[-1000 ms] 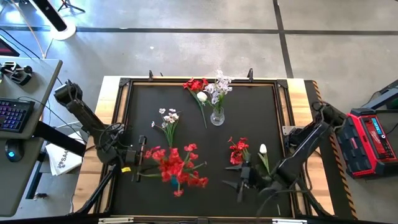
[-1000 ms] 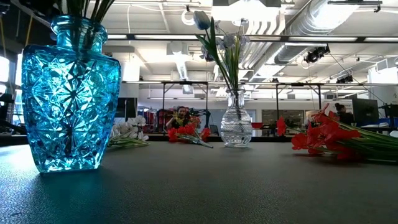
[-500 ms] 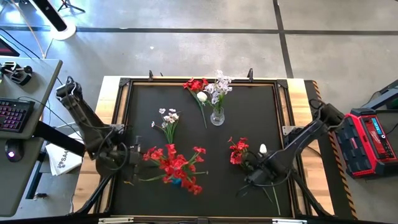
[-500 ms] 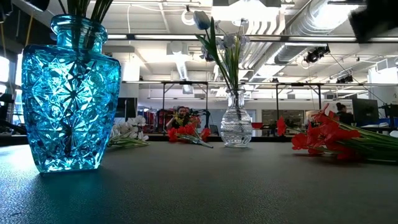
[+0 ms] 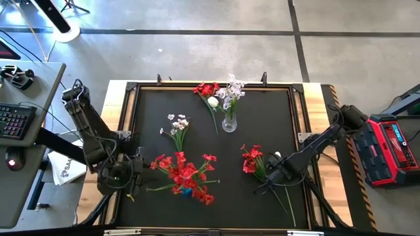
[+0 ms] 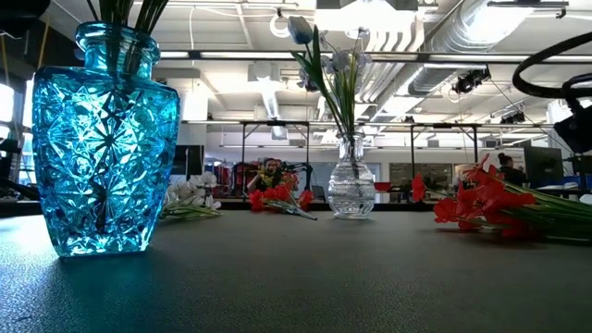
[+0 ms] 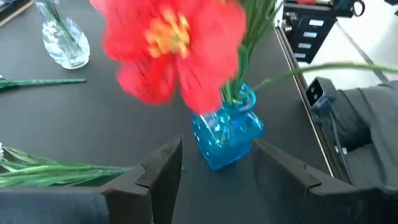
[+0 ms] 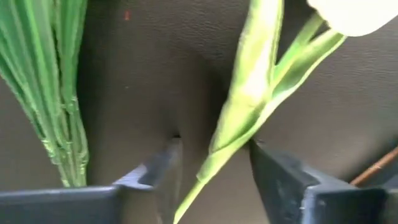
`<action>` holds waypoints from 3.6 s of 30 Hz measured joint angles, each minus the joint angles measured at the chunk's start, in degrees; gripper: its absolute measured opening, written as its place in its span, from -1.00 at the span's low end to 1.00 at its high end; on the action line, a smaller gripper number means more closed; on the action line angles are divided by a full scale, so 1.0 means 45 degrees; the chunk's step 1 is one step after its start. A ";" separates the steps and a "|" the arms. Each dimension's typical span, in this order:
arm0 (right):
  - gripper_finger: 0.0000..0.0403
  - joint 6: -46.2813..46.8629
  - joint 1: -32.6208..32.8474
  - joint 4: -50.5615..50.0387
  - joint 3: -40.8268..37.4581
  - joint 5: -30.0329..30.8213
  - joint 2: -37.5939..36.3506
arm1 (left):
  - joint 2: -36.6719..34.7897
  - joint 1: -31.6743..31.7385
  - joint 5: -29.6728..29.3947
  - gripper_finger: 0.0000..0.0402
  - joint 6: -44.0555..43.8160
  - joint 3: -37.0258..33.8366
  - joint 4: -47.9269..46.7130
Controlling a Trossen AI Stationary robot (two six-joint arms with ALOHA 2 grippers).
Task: Sort flowers into vase by color
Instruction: Put the white tulip into the transparent vase, then put the red flowers into the blue vase
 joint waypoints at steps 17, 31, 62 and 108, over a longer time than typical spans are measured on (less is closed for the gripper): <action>-0.98 -0.0353 0.0589 -0.1592 0.1381 0.5982 -0.2453 | 0.2551 -0.0350 -0.0017 -0.12 -0.3519 -0.0005 -0.0687; -1.00 -1.2560 0.0468 0.4306 0.2836 2.0758 -0.4547 | 0.5525 -0.0790 -0.1093 -0.12 -0.2842 -0.2142 0.7638; -1.00 -2.2161 -0.8632 1.6442 0.0976 0.8972 -0.4398 | 0.6706 -0.0996 -0.2026 -0.12 -0.4442 -0.2997 0.9811; -0.02 -1.5998 -0.5886 0.2413 0.8289 0.8038 -0.4437 | 0.6388 -0.0998 -0.2223 -0.12 -0.3021 -0.2982 0.9961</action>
